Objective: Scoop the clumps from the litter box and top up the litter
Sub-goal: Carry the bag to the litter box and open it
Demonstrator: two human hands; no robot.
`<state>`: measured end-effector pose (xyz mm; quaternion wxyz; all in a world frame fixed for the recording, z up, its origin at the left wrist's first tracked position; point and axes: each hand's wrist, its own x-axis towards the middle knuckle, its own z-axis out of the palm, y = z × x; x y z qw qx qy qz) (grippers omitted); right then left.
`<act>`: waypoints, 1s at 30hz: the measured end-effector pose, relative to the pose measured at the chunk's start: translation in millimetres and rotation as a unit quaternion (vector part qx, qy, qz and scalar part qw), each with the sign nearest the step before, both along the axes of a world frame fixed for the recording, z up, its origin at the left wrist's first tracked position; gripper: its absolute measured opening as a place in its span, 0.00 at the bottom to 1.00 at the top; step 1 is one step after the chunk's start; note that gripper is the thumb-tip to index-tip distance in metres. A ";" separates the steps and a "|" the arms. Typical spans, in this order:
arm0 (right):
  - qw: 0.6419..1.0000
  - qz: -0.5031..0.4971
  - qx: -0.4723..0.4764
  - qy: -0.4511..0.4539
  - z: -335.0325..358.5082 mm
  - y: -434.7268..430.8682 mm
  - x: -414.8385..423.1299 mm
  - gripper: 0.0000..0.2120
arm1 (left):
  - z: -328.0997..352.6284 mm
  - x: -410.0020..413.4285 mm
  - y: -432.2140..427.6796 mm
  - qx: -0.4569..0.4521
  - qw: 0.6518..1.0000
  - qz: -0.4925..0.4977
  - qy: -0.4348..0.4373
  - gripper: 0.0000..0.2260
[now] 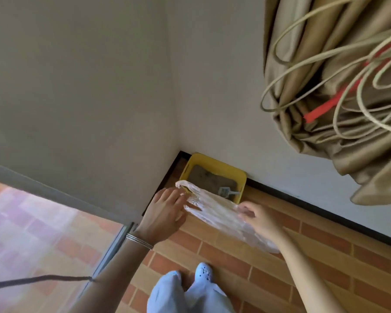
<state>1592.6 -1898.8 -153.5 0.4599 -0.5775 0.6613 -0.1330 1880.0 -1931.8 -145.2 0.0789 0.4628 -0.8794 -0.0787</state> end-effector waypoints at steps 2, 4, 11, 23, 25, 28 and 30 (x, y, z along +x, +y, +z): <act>1.000 -0.015 0.014 -0.016 -24.8 -9.7 3.4 0.10 | -24.1 -1.2 -8.6 0.026 0.999 0.007 0.023 0.21; 0.999 -0.029 0.018 -0.023 -53.4 -22.0 8.9 0.10 | -56.4 -0.8 -20.3 0.042 0.998 0.006 0.037 0.21; 0.998 -0.063 0.010 -0.023 -232.5 -62.7 25.2 0.09 | -243.0 6.4 -69.7 0.057 0.996 -0.056 0.030 0.20; 0.992 -0.113 0.047 -0.037 -603.0 -68.7 31.7 0.10 | -593.7 9.6 -97.4 0.063 0.985 -0.157 -0.045 0.21; 0.990 -0.132 0.049 -0.032 -648.6 -67.7 36.3 0.10 | -634.6 11.8 -97.9 0.065 0.983 -0.165 -0.044 0.23; 0.991 -0.115 0.061 -0.002 -704.1 -65.1 41.4 0.11 | -691.6 16.5 -96.4 0.064 0.980 -0.180 -0.049 0.21; 0.992 -0.101 0.066 0.023 -731.7 -66.4 40.2 0.14 | -722.8 15.4 -98.0 0.063 0.980 -0.180 -0.064 0.20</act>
